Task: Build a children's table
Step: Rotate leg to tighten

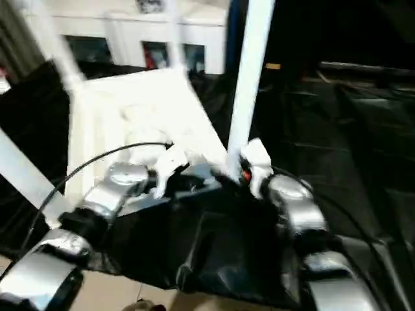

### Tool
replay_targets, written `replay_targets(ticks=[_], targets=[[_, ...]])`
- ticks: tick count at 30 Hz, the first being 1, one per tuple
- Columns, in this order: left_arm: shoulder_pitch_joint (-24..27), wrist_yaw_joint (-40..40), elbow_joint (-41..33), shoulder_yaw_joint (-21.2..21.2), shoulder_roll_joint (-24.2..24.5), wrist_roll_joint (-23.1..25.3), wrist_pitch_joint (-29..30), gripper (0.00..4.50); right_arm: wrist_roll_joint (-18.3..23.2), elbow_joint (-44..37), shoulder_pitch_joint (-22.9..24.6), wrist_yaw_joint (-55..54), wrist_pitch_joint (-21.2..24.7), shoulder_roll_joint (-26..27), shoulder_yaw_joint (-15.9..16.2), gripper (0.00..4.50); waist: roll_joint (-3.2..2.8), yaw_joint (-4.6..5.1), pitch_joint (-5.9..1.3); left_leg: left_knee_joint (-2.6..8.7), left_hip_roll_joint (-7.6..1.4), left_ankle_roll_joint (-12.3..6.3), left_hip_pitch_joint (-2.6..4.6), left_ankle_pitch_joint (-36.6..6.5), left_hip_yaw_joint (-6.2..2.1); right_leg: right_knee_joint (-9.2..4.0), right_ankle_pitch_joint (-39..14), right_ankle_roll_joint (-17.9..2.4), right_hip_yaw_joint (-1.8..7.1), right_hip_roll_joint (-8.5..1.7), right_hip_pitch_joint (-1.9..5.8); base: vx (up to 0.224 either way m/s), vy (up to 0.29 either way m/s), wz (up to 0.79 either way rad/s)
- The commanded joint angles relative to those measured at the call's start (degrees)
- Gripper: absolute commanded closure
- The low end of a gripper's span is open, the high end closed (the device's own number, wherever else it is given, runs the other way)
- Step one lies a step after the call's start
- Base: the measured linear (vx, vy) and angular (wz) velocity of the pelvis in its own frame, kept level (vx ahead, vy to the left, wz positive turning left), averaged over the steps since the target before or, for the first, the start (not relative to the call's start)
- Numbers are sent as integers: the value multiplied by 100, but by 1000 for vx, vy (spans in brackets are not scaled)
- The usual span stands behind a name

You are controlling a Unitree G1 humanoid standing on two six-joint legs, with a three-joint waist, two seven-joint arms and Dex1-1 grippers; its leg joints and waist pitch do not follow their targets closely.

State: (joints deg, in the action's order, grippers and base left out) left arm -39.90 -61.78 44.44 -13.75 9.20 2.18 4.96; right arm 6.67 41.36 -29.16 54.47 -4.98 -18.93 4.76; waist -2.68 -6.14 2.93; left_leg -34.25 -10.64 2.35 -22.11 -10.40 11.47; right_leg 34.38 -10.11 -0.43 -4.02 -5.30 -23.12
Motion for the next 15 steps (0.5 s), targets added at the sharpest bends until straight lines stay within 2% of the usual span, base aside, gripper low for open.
replay_targets(ticks=[1,6,7,9,10,12,15], targets=[[-22,-354,-291,-62,-13,-213,-124,450,68,-210,122,590,51,-14,282,56,69,-9,-396,389,-297,-625,105,-1140,-125,-376,-949,-1492,221,-363,288,0,0,0],[-11,-902,-395,-102,237,-267,-118,450,169,-431,232,1256,95,-224,395,56,62,-26,-387,416,-310,-500,125,-1289,-131,-400,-1214,-1483,228,-371,264,0,0,0],[-17,-1045,-412,-118,319,-271,-103,450,174,-484,253,1421,128,-282,442,71,92,-30,-387,418,-306,-488,122,-1290,-132,-398,-1208,-1484,226,-368,272,0,0,0],[-35,-1250,-424,-146,468,-274,-108,450,171,-564,278,1669,174,-371,526,71,85,-40,-389,417,-310,-506,109,-1222,-136,-377,-1138,-1488,230,-371,274,0,0,0],[-53,-1328,-423,-141,540,-288,-88,450,156,-593,283,1806,186,-420,587,71,104,-46,-388,417,-310,-523,112,-1180,-134,-372,-1114,-1487,229,-371,271,0,0,0],[-53,-1460,-465,-132,636,-321,-30,450,111,-624,287,1942,192,-475,656,98,87,-58,-392,412,-314,-531,119,-1152,-131,-367,-1089,-1503,231,-376,261,0,0,0],[-41,-1583,-528,-124,697,-337,31,450,88,-641,271,2035,205,-505,682,123,94,-66,-388,415,-316,-508,123,-1147,-129,-365,-1083,-1526,234,-379,255,0,0,0]])
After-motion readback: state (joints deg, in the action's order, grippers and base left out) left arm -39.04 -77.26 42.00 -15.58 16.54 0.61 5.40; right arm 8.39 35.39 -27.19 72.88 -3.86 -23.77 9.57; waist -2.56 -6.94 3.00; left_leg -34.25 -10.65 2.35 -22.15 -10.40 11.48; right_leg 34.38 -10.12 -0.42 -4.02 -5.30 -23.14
